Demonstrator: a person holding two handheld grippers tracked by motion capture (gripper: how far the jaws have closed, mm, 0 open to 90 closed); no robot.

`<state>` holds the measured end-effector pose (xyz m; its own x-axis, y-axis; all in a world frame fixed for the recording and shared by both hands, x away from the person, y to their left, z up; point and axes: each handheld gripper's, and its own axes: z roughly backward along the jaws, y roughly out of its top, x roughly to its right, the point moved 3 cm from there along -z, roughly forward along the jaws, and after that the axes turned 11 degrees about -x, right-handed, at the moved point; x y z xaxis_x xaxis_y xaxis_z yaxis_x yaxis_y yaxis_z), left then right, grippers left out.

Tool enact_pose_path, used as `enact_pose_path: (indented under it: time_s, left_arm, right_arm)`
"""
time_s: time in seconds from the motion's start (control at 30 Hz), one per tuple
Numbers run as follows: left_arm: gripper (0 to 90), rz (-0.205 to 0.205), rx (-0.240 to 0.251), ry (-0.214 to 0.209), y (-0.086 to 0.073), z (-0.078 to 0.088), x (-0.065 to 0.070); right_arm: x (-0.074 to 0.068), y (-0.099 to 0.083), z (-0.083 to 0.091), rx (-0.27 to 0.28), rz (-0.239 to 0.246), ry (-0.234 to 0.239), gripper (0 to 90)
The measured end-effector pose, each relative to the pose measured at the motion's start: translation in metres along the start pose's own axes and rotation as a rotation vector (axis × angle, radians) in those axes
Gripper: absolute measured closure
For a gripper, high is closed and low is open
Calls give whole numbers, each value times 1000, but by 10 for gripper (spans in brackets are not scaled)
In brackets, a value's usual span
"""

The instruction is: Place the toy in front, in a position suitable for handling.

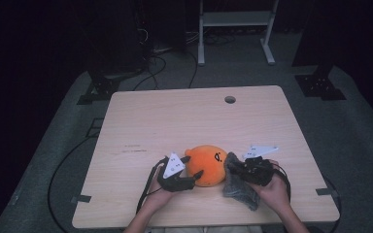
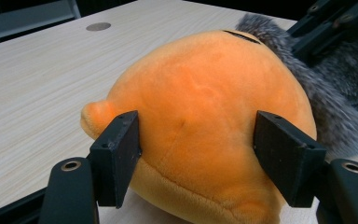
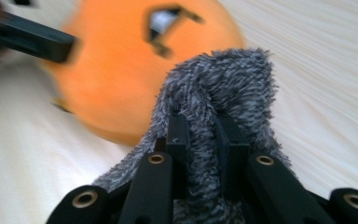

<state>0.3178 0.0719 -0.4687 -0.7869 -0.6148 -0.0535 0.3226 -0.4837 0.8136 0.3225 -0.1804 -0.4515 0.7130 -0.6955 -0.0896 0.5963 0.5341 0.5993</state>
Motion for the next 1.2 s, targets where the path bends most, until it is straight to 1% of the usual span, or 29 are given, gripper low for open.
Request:
enact_pose_path:
  time_s: [0.03, 0.07, 0.1, 0.17, 0.23, 0.27, 0.33, 0.37, 0.4, 0.43, 0.47, 0.5, 0.53, 0.57, 0.6, 0.63, 0.7, 0.73, 0.77, 0.8, 0.87, 0.9, 0.93, 0.97, 1.0, 1.03, 1.13, 1.17, 1.2]
  left_arm:
    - [320, -4, -6, 3, 0, 1, 0]
    - [318, -4, -6, 4, 0, 1, 0]
    - [317, -6, -4, 5, 0, 0, 1]
    - [317, -11, -4, 5, 1, 0, 2]
    - [316, -31, -10, 9, 3, -2, 5]
    - [316, -35, -8, 12, 3, -2, 6]
    - [315, -47, -7, 8, 4, -1, 7]
    - [311, -47, -3, -3, 4, 0, 7]
    - [301, -43, 7, -28, 5, 2, 8]
    - [280, -47, 13, -61, 5, 4, 7]
    - [277, -50, 24, -90, 6, 6, 8]
    - [282, -52, 31, -107, 6, 8, 8]
    - [288, -52, 30, -106, 6, 8, 9]
    - [293, -55, 21, -92, 6, 7, 9]
    - [300, -67, 12, -76, 6, 6, 10]
    - [305, -70, 2, -58, 6, 5, 11]
    - [315, -65, 14, -51, 5, 3, 12]
    - [318, -66, 14, -51, 5, 2, 13]
    - [319, -74, 14, -49, 6, 1, 14]
    - [318, -79, 13, -50, 6, 1, 14]
    - [317, -97, 2, -59, 6, 3, 14]
    - [310, -101, 4, -80, 7, 7, 12]
    - [305, -92, 16, -96, 8, 9, 11]
    - [305, -71, 41, -121, 9, 14, 8]
    - [306, -54, 50, -127, 10, 16, 7]
    - [313, -39, 49, -122, 10, 17, 4]
    - [391, -36, 26, -119, 8, 10, 5]
    - [406, -32, 25, -112, 8, 8, 6]
    - [416, -31, 29, -110, 8, 7, 7]
  right_arm:
    - [2, -1, 0, -10, -11, -12, 773]
    - [4, -2, 3, 0, -23, -11, 774]
    - [4, -1, 5, 21, -23, 8, 774]
    - [-2, 3, 14, 85, 2, 45, 771]
    - [-13, 8, 19, 153, 30, 86, 770]
    - [-20, 11, 18, 154, 56, 70, 769]
    - [-25, 12, 12, 120, 92, 26, 769]
    - [-24, 11, 7, 100, 91, 13, 771]
    - [-22, 10, 6, 92, 84, 19, 772]
    - [-18, 9, 6, 87, 73, 28, 772]
    - [-14, 8, 6, 82, 57, 24, 772]
    - [-10, 6, 6, 73, 42, 2, 772]
    - [-6, 4, 6, 54, 34, -24, 772]
    - [-3, 2, 6, 42, 24, -34, 774]
    - [-1, 1, 7, 43, 15, -33, 777]
    - [-2, 1, 10, 59, 21, -19, 777]
    - [-12, 6, 19, 122, 58, 32, 776]
    - [-19, 9, 21, 144, 75, 46, 775]
    - [-26, 11, 21, 151, 103, 44, 773]
    - [-33, 13, 17, 143, 139, 30, 771]
    - [-38, 12, 11, 115, 174, 4, 768]
    - [-37, 11, 9, 105, 175, 3, 769]
    - [-33, 11, 9, 89, 156, 14, 770]
    - [-31, 10, 9, 85, 146, 13, 771]
    - [-27, 7, 10, 77, 134, 9, 771]
    - [-25, 6, 10, 70, 130, 4, 772]
    - [-20, 4, 13, 66, 112, 0, 771]
    - [-22, 4, 15, 76, 121, -11, 772]
    - [-29, 6, 18, 92, 154, -31, 772]
